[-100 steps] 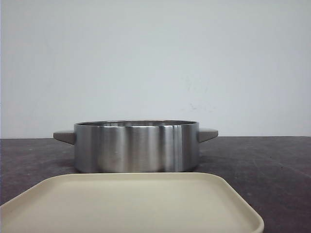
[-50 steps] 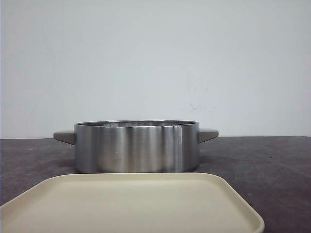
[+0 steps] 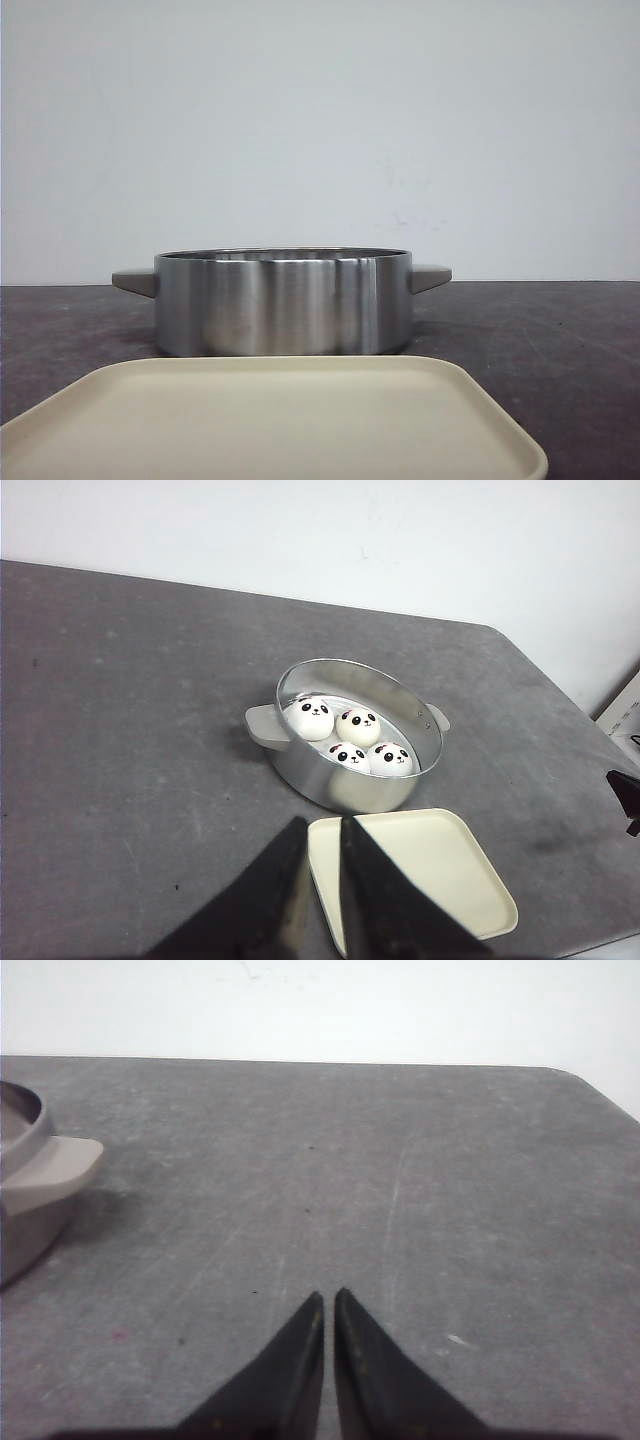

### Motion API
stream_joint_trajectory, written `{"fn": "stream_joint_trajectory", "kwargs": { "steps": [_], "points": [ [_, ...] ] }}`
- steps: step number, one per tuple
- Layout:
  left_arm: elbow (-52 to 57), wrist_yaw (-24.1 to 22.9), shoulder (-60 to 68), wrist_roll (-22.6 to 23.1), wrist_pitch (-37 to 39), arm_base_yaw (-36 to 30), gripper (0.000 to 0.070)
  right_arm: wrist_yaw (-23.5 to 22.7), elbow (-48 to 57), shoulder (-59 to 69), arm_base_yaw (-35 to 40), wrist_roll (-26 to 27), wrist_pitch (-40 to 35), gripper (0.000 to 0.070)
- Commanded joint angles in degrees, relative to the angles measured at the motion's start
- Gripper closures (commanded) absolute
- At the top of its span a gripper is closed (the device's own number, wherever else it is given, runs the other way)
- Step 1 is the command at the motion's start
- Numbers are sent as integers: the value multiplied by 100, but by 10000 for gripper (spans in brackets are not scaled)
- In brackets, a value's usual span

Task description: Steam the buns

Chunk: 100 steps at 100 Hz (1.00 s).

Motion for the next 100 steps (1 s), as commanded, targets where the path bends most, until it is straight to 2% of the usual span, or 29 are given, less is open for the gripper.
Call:
{"fn": "stream_joint_trajectory", "kwargs": {
  "steps": [1, 8, 100],
  "points": [
    [125, -7, 4, -2, 68, -33, 684, -173, -26, 0, 15, 9, -39, 689],
    [125, -7, 4, -2, 68, -33, 684, -293, -26, 0, 15, 17, -9, 689],
    [125, -7, 4, -2, 68, -37, 684, -262, -26, 0, 57, 15, 94, 689]
  ]
}}
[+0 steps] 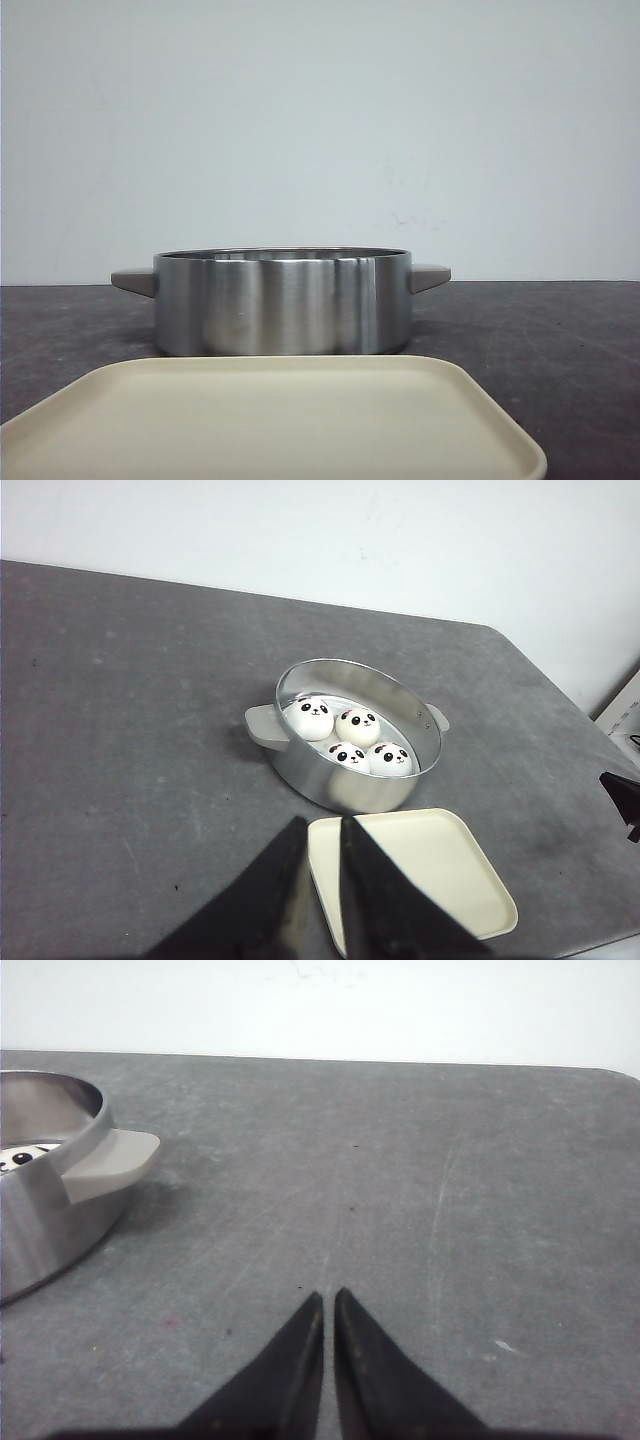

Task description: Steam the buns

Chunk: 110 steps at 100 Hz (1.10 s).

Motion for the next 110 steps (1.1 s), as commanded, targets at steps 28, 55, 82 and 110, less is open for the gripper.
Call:
{"fn": "stream_joint_trajectory", "kwargs": {
  "steps": [28, 55, 82, 110],
  "points": [
    [122, -39, 7, -2, 57, -55, 684, 0, -22, 0, -2, 20, 68, 689],
    [122, -7, 22, -2, 66, -48, 684, 0, -22, 0, -2, 20, 68, 689],
    [116, -42, 24, 785, 68, 17, 684, 0, -22, 0, -2, 20, 68, 689],
    [-2470, 383, -109, 2048, 3165, 981, 684, 0, -22, 0, -2, 20, 66, 689]
  ]
}}
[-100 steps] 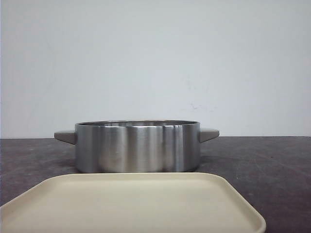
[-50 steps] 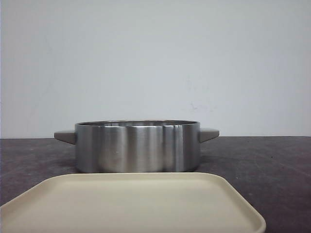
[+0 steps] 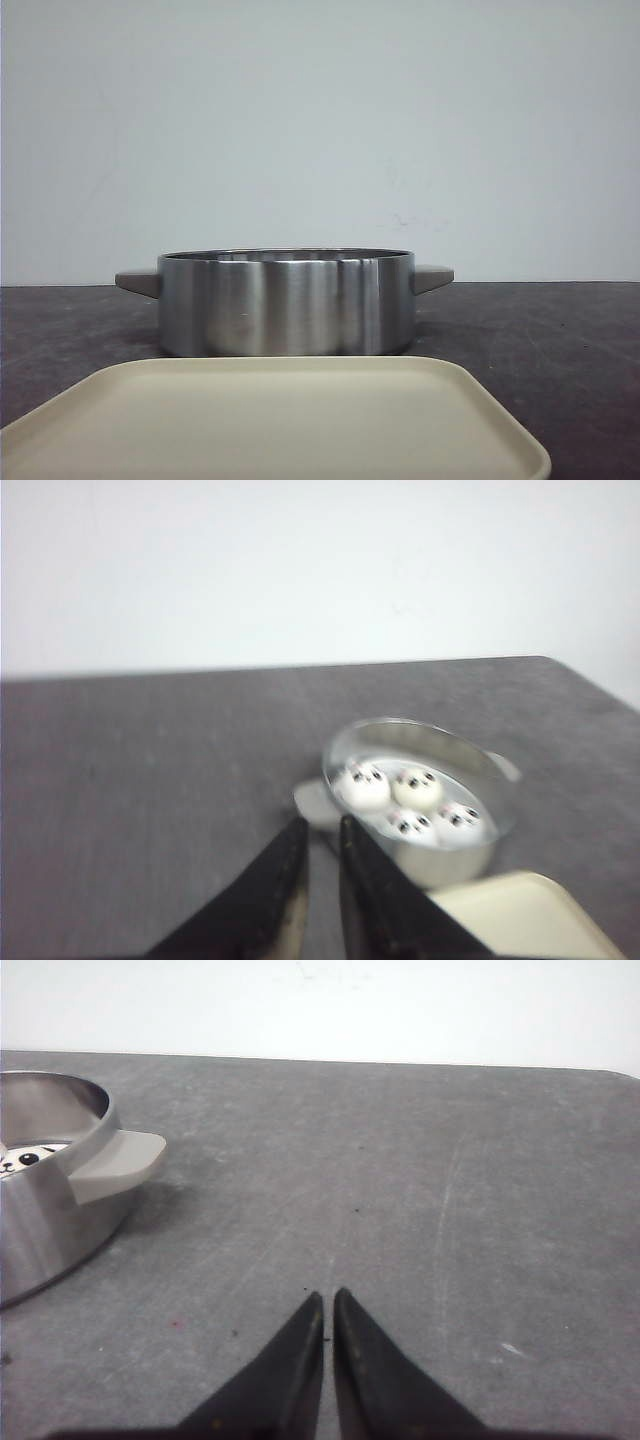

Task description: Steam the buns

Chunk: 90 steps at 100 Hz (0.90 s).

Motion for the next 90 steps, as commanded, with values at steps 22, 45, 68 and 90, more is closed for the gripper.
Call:
{"fn": "stream_joint_trajectory", "kwargs": {
  "steps": [22, 45, 68, 90],
  "points": [
    [-2844, 1954, -140, -291, 2769, 1700, 684, 0, -22, 0, -2, 20, 66, 689],
    [-3934, 1453, -577, -133, 3635, 2321, 684, 0, -22, 0, -2, 20, 63, 689],
    [-5025, 586, -1327, -81, 4806, 2546, 684, 2, -20, 0, -2, 20, 63, 689],
    [-5932, 601, -1327, -424, 5574, 2787, 684, 2, -20, 0, -2, 22, 63, 689]
  ]
}}
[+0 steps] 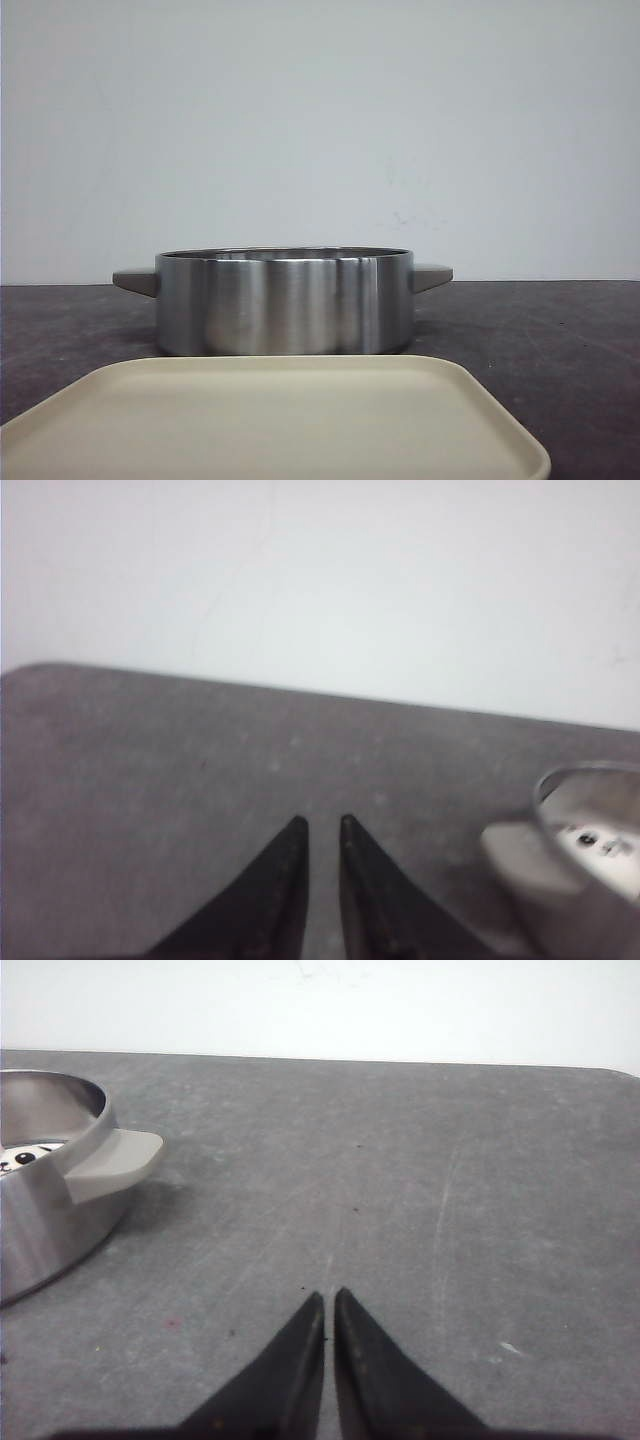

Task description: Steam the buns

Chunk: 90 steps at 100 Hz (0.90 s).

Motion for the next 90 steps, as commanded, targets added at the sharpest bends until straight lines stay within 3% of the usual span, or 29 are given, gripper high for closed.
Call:
{"fn": "stream_joint_trajectory", "kwargs": {
  "steps": [1, 7, 26, 90],
  "points": [
    [-177, -9, -7, -168, 181, 48, 684, 2, -20, 0, -2, 20, 68, 689],
    [-284, -7, -7, -140, 109, 83, 684, 0, -20, 0, -2, 22, 63, 689],
    [-284, 0, -7, 538, -337, 142, 684, 0, -20, 0, -2, 20, 63, 689],
    [-284, -15, -7, 385, -776, 142, 684, 0, -20, 0, -2, 20, 63, 689]
  ]
}}
